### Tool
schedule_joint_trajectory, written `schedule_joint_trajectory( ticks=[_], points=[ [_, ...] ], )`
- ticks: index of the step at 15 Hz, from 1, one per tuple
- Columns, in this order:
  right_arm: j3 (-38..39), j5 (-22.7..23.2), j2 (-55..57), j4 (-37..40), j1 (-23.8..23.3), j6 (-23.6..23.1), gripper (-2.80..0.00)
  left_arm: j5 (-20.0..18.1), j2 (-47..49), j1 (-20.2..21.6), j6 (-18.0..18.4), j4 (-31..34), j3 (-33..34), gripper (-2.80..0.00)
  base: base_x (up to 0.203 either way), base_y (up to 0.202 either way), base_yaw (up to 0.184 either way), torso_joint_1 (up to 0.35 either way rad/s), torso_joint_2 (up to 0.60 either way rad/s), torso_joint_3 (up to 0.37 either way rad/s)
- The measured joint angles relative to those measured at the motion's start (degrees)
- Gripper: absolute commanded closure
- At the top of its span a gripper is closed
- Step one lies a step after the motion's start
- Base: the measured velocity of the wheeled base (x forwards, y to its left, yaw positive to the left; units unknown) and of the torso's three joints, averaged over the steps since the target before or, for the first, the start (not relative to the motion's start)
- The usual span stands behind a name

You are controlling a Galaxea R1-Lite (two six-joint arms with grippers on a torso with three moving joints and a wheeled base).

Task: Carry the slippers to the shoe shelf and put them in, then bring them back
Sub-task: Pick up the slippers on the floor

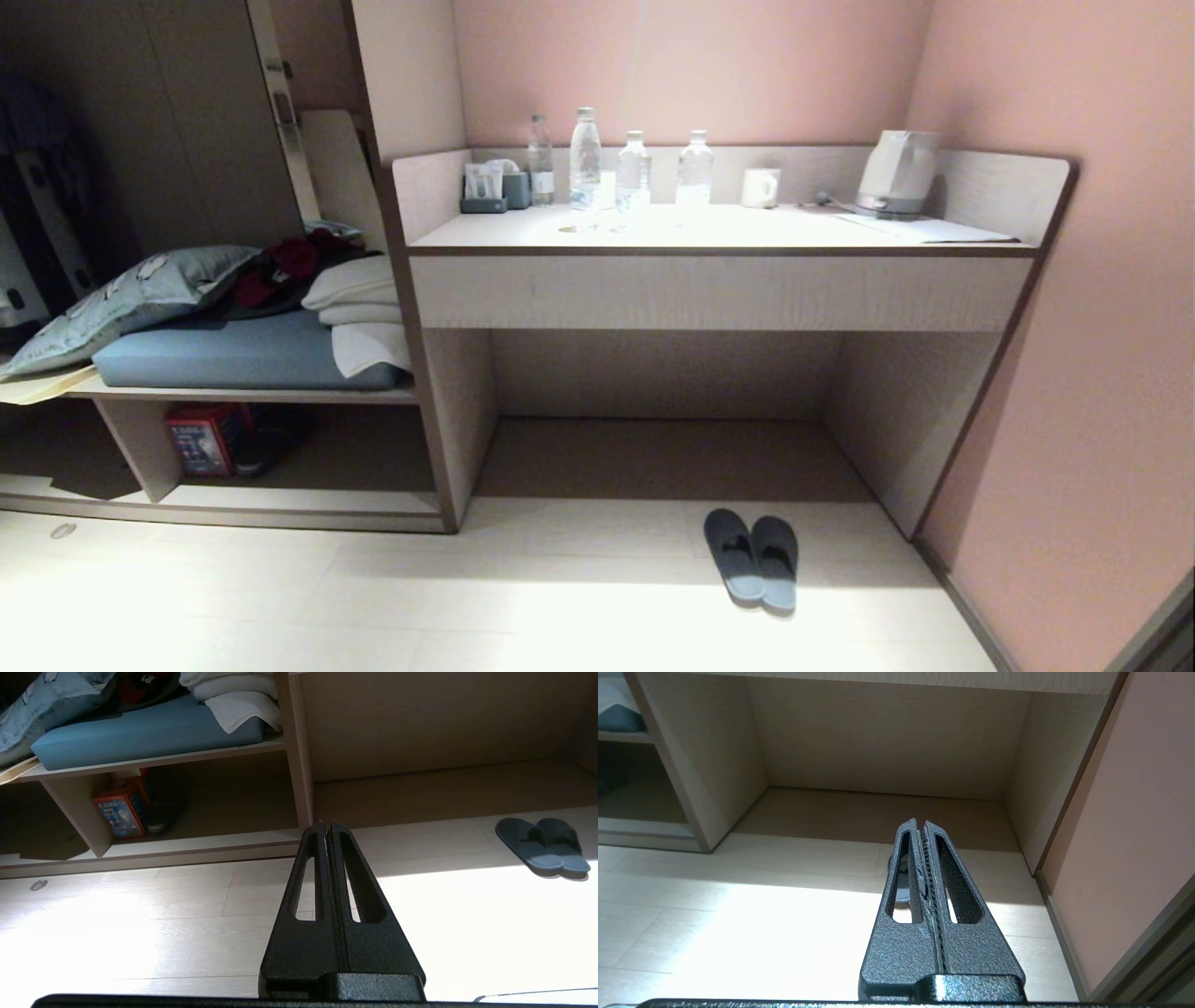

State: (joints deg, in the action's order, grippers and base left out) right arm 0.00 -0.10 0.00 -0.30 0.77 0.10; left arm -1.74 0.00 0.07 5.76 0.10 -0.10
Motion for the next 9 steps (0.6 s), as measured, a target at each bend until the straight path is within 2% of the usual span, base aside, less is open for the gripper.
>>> schedule_joint_trajectory(
  ticks=[2,9],
  points=[
    [0.0,0.0,0.0,0.0,0.0,0.0,0.00,0.1,0.0,0.0,-0.7,-0.1,0.0,0.00,0.000,0.000,0.000,-0.001,0.00,-0.061],
    [0.0,0.0,0.0,0.0,0.0,0.0,0.00,0.8,0.0,0.0,-2.7,-0.2,0.0,0.00,0.000,0.000,0.000,0.004,0.00,-0.191]
  ],
)
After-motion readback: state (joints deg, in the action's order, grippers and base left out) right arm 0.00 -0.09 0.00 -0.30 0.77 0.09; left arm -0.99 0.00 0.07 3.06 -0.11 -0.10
